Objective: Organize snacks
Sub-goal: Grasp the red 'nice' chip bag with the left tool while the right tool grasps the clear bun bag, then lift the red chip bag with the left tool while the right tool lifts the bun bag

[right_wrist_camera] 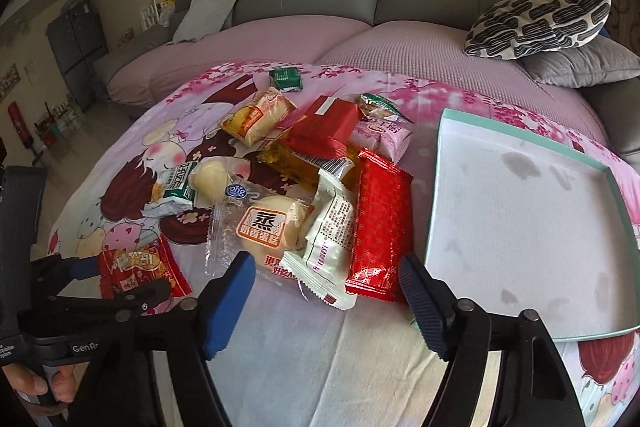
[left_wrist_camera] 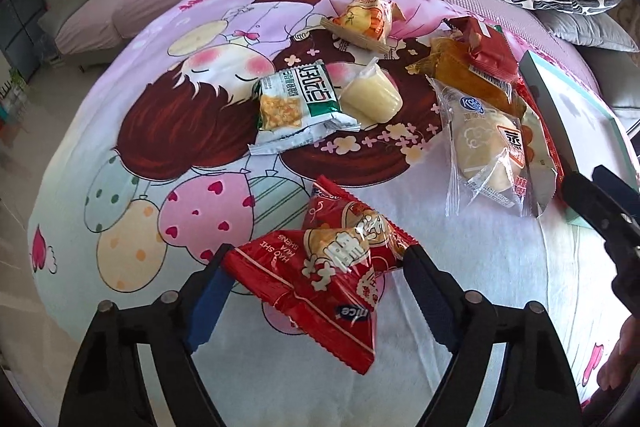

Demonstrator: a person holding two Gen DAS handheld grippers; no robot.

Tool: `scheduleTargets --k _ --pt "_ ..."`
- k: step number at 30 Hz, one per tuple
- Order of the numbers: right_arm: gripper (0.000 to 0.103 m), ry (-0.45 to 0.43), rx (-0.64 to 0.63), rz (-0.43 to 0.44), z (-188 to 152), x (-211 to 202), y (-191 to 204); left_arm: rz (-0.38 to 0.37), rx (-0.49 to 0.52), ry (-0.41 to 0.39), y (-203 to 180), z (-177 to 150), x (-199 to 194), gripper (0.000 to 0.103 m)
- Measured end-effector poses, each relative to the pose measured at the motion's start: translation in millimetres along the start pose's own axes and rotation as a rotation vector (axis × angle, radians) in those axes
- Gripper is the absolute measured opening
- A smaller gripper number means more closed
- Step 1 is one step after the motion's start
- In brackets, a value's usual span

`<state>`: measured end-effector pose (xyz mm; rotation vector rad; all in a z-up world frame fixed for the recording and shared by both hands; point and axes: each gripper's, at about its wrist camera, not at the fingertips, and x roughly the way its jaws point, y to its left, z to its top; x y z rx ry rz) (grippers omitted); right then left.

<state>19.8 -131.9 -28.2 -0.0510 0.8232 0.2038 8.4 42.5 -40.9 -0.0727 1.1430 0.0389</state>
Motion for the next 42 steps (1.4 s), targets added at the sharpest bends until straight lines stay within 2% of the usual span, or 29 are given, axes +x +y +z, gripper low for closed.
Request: scheduleTargets --k 6,8,9,13,19,24,33,39,41,42 --pt "0.066 -0.011 -0.088 0.022 5.3 5.7 21.0 -0.031 -0.005 0.011 -0.4 2.8 6.9 0.080" --pt "0.063 -0.003 -0.113 0.033 6.5 9.4 28.5 -0.054 -0.012 0.011 0.9 4.8 9.7 0.070" --pt "0.063 0.001 -0.119 0.044 7.3 11.5 31.8 -0.064 -0.017 0.012 1.6 6.7 11.7 0.070" --pt "0.057 0.009 -0.134 0.084 10.6 17.0 42.1 -0.075 -0.025 0.004 3.8 12.9 17.1 0.067" --pt "0.056 0.034 -0.138 0.097 18.5 32.6 51.0 -0.095 -0.035 -0.009 9.3 26.3 26.6 0.061" --pt "0.055 0.065 -0.102 0.087 21.9 44.2 42.4 -0.110 -0.058 -0.020 19.9 34.2 31.5 0.058" --pt "0.056 0.089 -0.098 0.139 24.0 51.7 46.1 -0.134 -0.080 -0.030 27.2 40.0 37.6 0.056" --pt "0.057 0.083 -0.091 0.129 26.8 57.2 45.7 -0.137 -0.086 -0.031 34.3 44.2 40.1 0.056" --pt "0.061 0.075 -0.094 0.127 28.3 58.5 46.0 -0.138 -0.087 -0.031 34.5 45.2 40.7 0.056" --pt "0.067 0.074 -0.095 0.130 28.8 58.9 46.5 -0.139 -0.088 -0.032 36.1 42.6 37.8 0.055"
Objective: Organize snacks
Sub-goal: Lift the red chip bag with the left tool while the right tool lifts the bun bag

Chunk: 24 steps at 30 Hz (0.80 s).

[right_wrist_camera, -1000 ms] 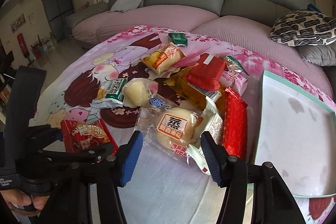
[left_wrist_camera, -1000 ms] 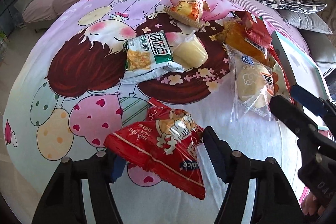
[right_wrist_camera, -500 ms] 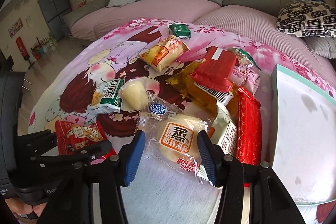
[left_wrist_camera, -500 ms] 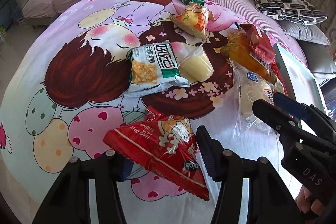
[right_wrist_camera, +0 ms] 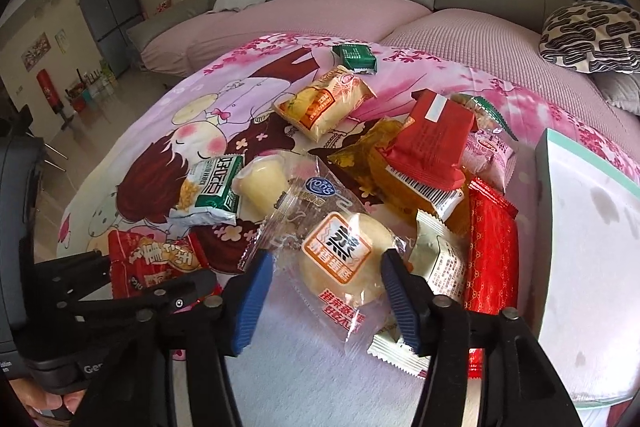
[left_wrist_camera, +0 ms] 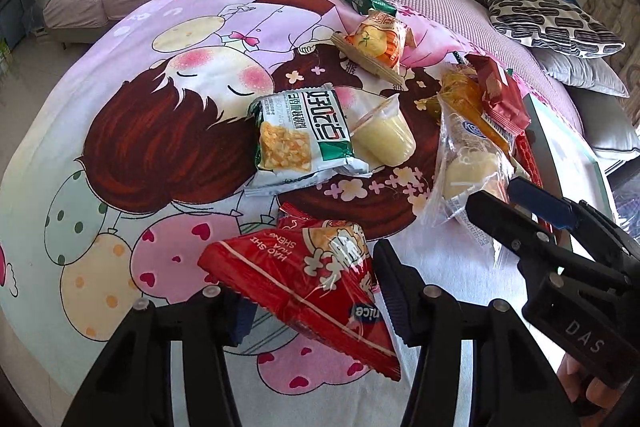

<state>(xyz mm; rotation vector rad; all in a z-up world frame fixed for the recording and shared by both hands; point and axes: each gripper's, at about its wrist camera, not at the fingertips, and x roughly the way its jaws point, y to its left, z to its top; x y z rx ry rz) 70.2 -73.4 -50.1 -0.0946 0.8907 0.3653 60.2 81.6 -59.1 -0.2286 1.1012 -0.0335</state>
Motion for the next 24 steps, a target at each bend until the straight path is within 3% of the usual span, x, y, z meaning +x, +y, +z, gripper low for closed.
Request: scheduleTargets --k 1,6,10,17,24 --pt "0.073 -0.004 -0.006 -0.007 1.0 -0.1 0.7 0.002 -0.001 -0.001 0.2 -0.5 -0.6 0.055" --pt "0.082 -0.019 -0.037 -0.029 6.2 1.4 -0.2 -0.006 -0.006 -0.002 -0.5 -2.7 -1.7 0.055" --pt "0.082 -0.033 -0.079 -0.045 12.7 2.4 1.8 -0.008 -0.002 -0.001 -0.4 -3.7 -3.2 0.055" --pt "0.082 -0.041 -0.122 0.015 23.7 10.4 3.3 -0.012 0.003 0.002 0.2 -2.4 -2.0 0.055" --pt "0.082 0.027 -0.053 0.080 22.3 22.0 -6.9 -0.016 0.002 0.002 1.1 -3.1 -1.8 0.055"
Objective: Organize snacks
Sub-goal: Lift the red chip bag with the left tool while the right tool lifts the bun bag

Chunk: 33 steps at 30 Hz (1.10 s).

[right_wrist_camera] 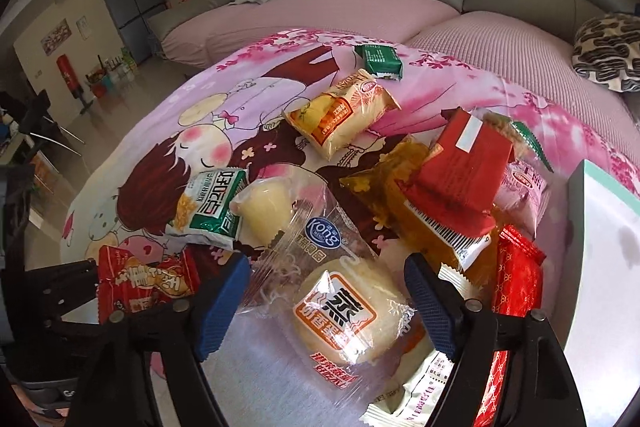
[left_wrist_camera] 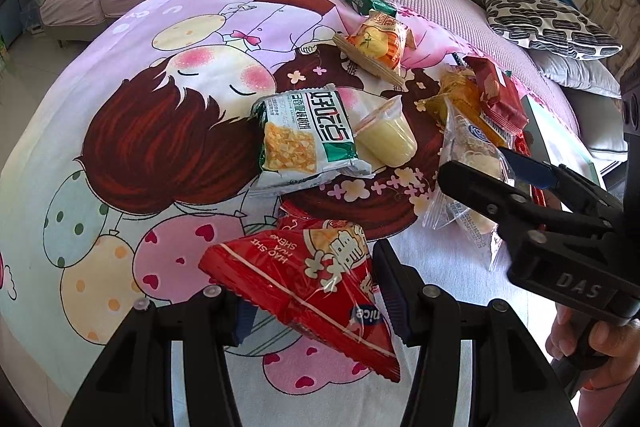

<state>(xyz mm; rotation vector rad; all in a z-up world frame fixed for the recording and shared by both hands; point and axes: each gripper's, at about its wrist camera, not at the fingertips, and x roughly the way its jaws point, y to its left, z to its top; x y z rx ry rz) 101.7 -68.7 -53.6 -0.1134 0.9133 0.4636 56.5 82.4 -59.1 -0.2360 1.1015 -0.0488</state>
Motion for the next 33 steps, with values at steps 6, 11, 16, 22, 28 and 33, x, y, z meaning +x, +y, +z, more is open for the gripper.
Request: scheduleTargets --k 6,11,16,22,28,33 --pt "0.082 0.051 0.057 0.053 -8.6 -3.6 -4.0 -0.008 -0.006 0.001 1.1 -0.7 -0.4 0.055" --pt "0.082 0.069 0.043 0.034 -13.0 -4.7 -0.1 -0.011 -0.008 0.001 2.0 -1.0 -1.0 0.055" --pt "0.071 0.085 0.012 -0.024 -14.4 1.1 3.1 -0.015 -0.010 0.002 2.6 -1.0 -0.8 0.055" --pt "0.061 0.080 0.040 -0.025 -14.9 -0.2 -2.3 -0.010 -0.006 -0.002 1.5 -1.5 -1.3 0.055" --pt "0.058 0.075 0.049 -0.009 -14.7 -5.6 -0.9 -0.010 -0.010 -0.010 1.0 -2.4 -4.6 0.053" --pt "0.057 0.064 0.037 0.005 -15.7 -12.4 6.0 -0.029 -0.019 -0.016 1.5 -2.4 -11.1 0.052"
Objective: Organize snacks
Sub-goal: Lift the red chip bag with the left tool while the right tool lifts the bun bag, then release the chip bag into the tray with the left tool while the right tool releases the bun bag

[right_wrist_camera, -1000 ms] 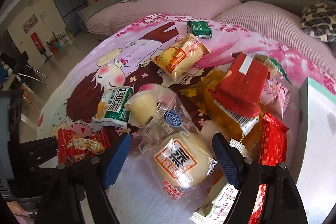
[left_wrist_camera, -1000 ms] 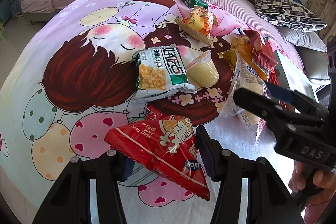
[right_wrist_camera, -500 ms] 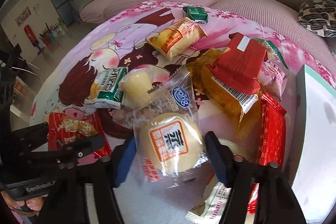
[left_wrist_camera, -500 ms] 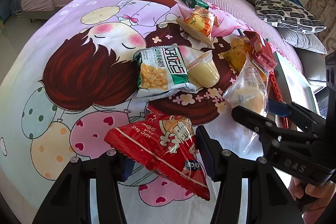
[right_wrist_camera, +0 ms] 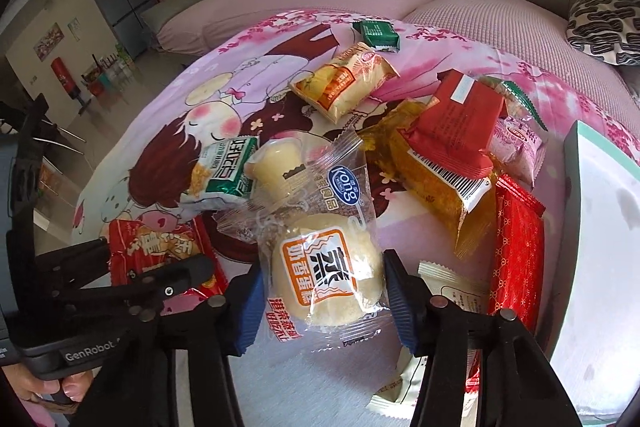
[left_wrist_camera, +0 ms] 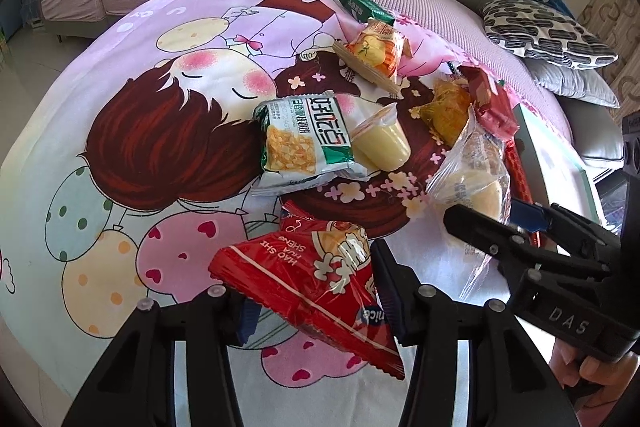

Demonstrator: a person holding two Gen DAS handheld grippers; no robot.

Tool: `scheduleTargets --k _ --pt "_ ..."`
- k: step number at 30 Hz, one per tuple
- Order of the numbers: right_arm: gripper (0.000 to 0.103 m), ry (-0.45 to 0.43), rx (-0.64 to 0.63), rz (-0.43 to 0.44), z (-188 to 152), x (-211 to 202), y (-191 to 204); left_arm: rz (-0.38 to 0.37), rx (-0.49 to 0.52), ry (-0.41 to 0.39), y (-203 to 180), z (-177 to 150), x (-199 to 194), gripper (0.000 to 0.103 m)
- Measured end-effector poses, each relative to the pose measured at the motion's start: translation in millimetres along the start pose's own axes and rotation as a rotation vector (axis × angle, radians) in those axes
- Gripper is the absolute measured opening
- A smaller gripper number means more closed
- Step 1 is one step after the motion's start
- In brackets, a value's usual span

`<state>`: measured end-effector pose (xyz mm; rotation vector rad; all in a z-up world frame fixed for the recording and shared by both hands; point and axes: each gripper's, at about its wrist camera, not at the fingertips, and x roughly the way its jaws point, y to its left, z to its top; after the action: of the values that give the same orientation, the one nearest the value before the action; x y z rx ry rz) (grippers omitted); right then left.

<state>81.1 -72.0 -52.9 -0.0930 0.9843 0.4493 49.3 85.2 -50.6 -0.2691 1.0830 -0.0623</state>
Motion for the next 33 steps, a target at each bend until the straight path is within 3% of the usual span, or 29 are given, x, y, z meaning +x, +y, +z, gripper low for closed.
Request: scheduleTargets --k 16,23,33 --pt "0.057 -0.086 0.090 -0.010 0.9 -53.7 -16.1 -0.012 0.043 -0.081 -25.7 15.9 -37.6 0.052" --pt "0.057 -0.134 0.228 -0.095 -3.1 -88.8 -65.0 -0.043 0.110 -0.107 -67.8 36.4 -43.2 0.052" --pt "0.057 -0.184 0.475 -0.286 -28.7 -138.3 -165.0 -0.131 0.227 -0.128 -156.0 56.1 -43.7 0.052"
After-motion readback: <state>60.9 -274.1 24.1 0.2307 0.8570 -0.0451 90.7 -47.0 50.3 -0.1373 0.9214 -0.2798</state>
